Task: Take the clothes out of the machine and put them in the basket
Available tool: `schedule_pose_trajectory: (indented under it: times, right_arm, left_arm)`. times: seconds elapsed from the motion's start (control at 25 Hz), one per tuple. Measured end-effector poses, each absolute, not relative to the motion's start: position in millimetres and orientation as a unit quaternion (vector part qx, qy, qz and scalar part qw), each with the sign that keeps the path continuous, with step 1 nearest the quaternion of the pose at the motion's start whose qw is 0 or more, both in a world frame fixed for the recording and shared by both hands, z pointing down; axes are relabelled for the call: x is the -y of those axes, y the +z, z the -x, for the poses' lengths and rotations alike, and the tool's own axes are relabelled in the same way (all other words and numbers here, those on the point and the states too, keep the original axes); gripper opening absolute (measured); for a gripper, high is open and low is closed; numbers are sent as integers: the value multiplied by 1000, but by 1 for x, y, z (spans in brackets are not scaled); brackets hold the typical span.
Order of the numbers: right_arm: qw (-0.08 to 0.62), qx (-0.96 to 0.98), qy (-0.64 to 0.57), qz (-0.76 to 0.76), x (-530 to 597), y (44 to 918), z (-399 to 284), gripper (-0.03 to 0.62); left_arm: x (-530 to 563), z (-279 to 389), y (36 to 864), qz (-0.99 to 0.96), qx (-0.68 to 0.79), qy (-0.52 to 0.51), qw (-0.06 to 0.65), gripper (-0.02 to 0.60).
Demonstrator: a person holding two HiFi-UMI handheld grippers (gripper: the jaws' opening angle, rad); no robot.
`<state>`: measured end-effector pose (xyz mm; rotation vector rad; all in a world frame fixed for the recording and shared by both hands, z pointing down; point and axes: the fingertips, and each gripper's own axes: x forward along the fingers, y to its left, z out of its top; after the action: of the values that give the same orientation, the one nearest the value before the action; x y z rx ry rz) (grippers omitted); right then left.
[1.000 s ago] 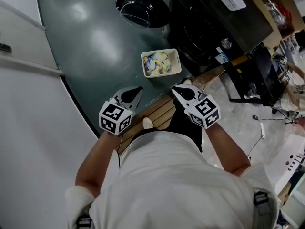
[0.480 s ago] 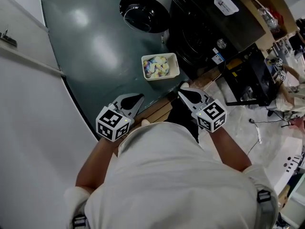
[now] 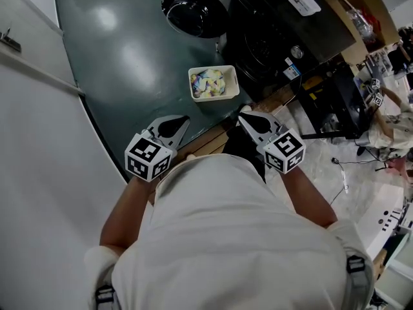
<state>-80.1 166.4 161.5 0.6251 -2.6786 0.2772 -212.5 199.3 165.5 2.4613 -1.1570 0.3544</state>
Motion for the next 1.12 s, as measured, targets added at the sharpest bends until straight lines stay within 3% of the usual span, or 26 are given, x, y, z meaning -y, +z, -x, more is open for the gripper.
schedule_pose_trajectory:
  times: [1.12]
  right_arm:
    - [179,956,88,-213,-173,159,84,5]
  left_arm:
    - [-206,215,177,-871,426,122,213,-2]
